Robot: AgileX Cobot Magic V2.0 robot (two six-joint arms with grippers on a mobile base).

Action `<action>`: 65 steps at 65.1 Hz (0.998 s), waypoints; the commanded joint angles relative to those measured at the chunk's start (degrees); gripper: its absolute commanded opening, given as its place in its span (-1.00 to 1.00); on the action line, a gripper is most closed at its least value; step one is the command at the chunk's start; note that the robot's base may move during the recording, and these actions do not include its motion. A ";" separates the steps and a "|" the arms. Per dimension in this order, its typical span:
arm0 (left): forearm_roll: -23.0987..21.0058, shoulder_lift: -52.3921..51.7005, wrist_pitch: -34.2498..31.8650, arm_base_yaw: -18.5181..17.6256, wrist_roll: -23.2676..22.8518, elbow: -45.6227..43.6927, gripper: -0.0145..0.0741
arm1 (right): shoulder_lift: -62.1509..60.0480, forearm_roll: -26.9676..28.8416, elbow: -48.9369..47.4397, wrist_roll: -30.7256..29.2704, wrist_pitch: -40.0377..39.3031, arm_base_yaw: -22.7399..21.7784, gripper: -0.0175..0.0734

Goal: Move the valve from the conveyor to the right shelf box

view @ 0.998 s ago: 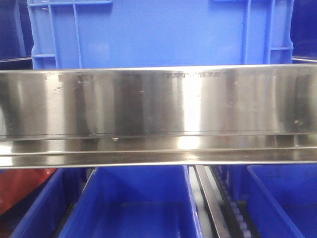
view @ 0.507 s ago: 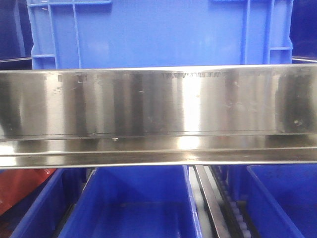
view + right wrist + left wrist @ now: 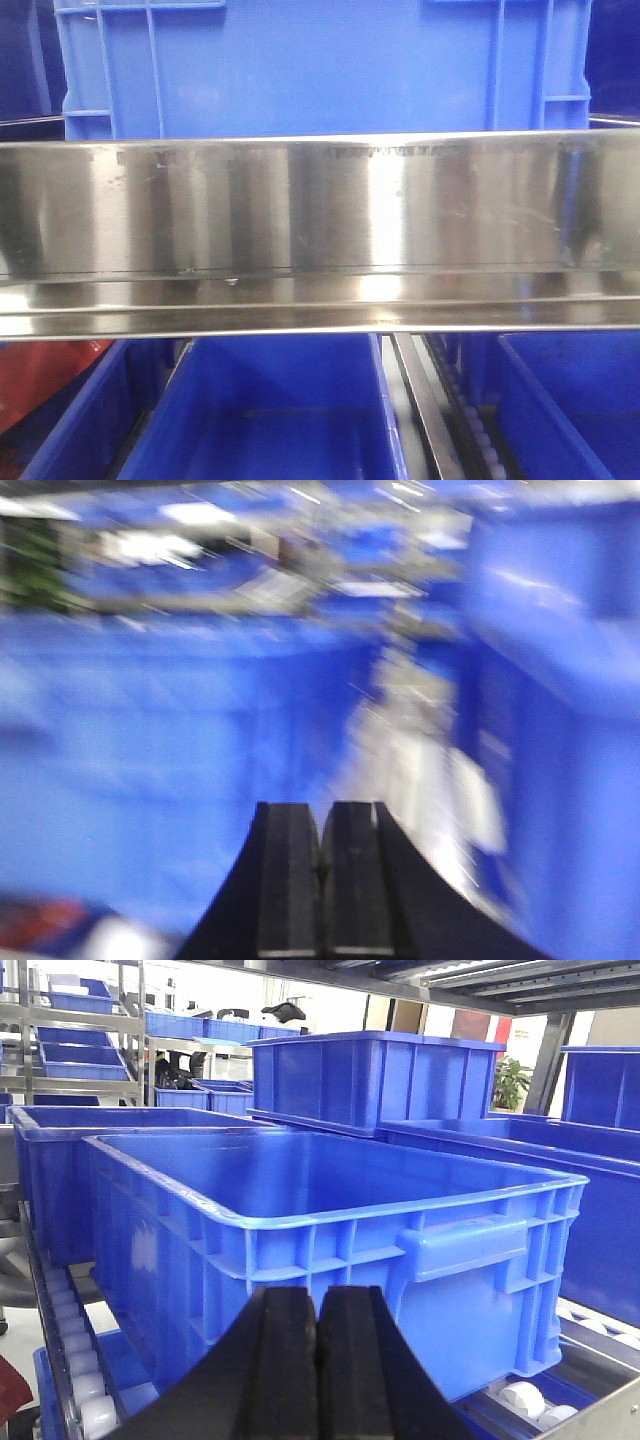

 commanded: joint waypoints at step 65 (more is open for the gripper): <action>-0.46 -0.47 -0.87 -0.32 -0.18 0.03 -0.92 | -10.75 -0.56 11.76 -0.32 -2.48 -7.41 -0.97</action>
